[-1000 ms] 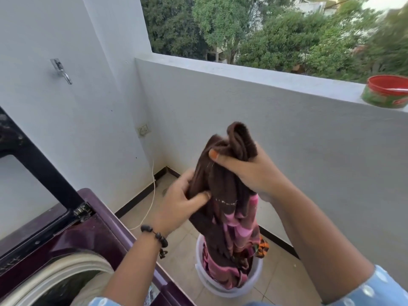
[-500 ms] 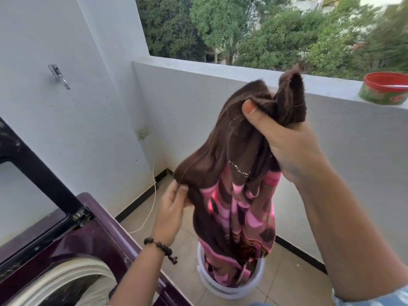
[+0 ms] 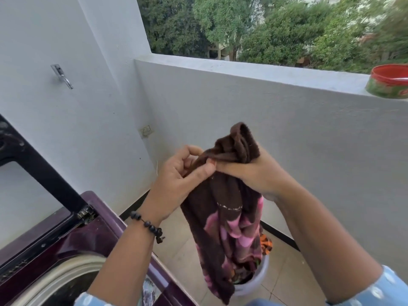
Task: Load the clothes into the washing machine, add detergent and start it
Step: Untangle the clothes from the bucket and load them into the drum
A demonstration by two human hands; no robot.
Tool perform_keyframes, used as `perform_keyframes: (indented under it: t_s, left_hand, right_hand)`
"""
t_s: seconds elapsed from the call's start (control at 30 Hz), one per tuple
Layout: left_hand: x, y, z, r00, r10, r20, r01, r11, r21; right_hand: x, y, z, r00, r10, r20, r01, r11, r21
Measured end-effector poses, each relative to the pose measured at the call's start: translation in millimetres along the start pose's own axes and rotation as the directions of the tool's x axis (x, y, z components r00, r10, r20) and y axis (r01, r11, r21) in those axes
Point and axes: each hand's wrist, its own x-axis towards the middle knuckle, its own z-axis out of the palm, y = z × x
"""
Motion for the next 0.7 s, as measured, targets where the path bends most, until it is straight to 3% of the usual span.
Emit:
perform_keyframes:
  t_s: [0.07,0.23,0.3,0.4,0.47,0.53,0.63,0.7]
  left_hand:
    - [-5.3,-18.7,2.9,0.997,-0.072,-0.018,0.072,0.997,0.009]
    - [-28.6,-76.4,-14.5,0.973,-0.190,-0.132,0.218,0.943,0.251]
    - [-40.0,-92.0,-26.7,0.948,-0.246,-0.202,0.287,0.936,0.203]
    - [-39.5,-91.7,-37.7,0.913,-0.269,-0.305,0.290,0.957,0.024]
    - [-28.6,-77.3,-37.9,0.917,-0.236,-0.321,0.231,0.971,-0.055]
    - [-14.2,-56.5,-31.7,0.945,-0.148,-0.290,0.147,0.989,-0.027]
    - [2.2,-24.6,-17.5,0.990,-0.008,-0.143,0.020,0.996,0.084]
    - [6.5,-13.8,-15.0,0.999,0.040,-0.017,-0.035,0.975,0.218]
  right_hand:
    - [6.2,-6.8,0.2,0.995,-0.021,-0.094,0.030,0.995,0.099]
    - [19.1,-31.2,-15.8,0.968,-0.054,-0.246,0.160,0.887,0.434]
    - [19.4,-41.9,-30.0,0.937,-0.059,-0.344,0.226,0.852,0.471]
    - [18.8,-45.3,-46.4,0.908,-0.065,-0.414,0.240,0.891,0.385]
    - [16.7,-38.5,-45.1,0.954,-0.066,-0.294,0.154,0.945,0.289]
    - [13.5,-24.4,-31.8,0.997,-0.035,-0.072,0.046,0.987,0.151]
    - [8.8,6.2,0.0,0.968,0.097,0.230,-0.071,0.990,-0.119]
    - [7.6,21.6,11.3,0.960,0.120,0.252,-0.084,0.985,-0.151]
